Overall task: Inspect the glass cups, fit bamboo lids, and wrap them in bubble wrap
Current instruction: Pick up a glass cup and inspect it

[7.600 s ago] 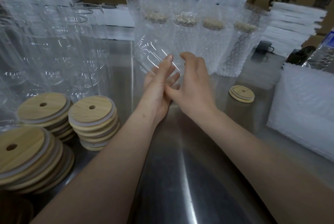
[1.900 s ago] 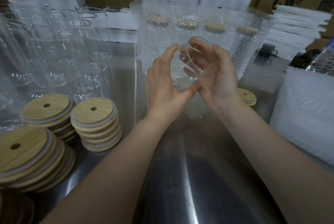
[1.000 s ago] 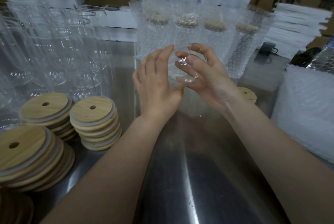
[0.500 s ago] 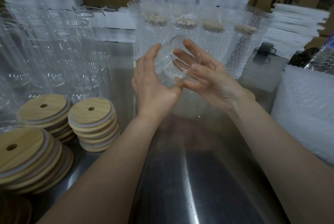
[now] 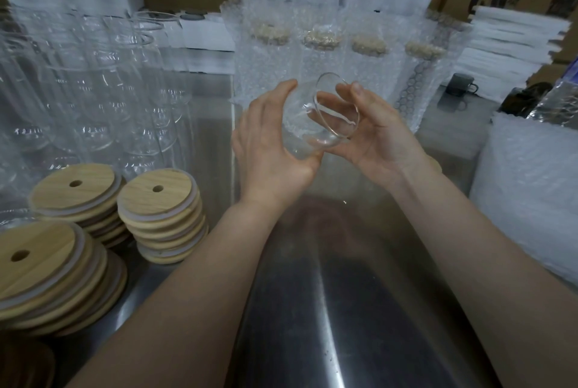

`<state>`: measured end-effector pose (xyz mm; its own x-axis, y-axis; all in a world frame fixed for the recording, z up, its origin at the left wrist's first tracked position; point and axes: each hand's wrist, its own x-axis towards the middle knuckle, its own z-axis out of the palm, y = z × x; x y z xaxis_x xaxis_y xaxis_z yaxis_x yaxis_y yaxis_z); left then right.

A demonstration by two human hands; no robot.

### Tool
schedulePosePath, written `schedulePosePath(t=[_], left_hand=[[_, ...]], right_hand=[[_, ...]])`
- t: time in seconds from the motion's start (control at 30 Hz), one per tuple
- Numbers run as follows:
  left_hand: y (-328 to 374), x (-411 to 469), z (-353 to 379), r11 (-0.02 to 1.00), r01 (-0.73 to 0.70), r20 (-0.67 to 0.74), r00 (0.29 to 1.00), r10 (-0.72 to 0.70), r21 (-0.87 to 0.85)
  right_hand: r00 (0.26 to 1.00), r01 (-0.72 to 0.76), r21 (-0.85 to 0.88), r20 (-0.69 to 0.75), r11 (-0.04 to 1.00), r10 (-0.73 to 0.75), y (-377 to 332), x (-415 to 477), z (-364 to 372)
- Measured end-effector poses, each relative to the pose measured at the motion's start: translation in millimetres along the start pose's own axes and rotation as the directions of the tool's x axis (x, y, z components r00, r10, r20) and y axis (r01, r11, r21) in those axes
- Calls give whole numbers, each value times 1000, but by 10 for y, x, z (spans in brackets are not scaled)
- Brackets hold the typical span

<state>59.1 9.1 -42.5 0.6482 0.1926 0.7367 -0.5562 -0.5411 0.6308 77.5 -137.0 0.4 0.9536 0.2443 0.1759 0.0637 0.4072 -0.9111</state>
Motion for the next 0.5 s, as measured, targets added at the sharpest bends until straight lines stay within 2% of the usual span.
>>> schedulePosePath(t=[0.33,0.5], left_hand=[[-46,-27,41,977,-98,99,992,81,191],[-51,-32,41,980,-74,102,993,56,182]], right_hand=[[985,-8,-91,-174,996,-8,8,-22,95],[992,18,-130,-119,991,-33,-6,-53,181]])
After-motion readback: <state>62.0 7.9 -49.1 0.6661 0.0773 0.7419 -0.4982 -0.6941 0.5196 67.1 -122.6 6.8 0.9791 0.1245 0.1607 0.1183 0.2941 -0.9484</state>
